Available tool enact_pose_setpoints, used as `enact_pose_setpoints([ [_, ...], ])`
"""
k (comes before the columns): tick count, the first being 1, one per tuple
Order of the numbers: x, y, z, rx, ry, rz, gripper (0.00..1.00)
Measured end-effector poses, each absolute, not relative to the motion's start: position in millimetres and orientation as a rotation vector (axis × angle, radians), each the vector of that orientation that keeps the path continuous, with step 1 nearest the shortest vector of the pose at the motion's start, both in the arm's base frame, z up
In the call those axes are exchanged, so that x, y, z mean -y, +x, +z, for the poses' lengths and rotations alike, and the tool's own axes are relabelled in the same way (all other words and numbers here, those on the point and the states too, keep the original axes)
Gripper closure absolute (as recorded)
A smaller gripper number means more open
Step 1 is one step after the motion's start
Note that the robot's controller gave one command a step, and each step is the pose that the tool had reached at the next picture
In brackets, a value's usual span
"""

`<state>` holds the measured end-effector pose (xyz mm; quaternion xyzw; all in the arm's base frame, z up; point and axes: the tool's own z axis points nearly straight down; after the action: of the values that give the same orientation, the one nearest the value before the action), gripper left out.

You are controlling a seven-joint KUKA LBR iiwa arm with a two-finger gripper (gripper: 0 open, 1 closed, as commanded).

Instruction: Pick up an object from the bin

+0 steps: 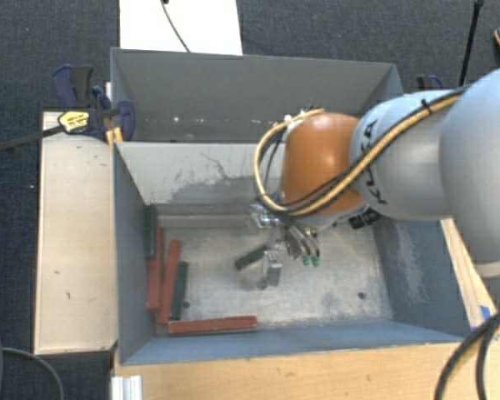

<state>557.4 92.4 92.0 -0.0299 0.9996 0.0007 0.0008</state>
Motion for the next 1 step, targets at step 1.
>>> enact_pose_setpoints([
  [1, -92.4, 557.3, 92.0, -3.139, -0.088, 0.002, 1.00],
])
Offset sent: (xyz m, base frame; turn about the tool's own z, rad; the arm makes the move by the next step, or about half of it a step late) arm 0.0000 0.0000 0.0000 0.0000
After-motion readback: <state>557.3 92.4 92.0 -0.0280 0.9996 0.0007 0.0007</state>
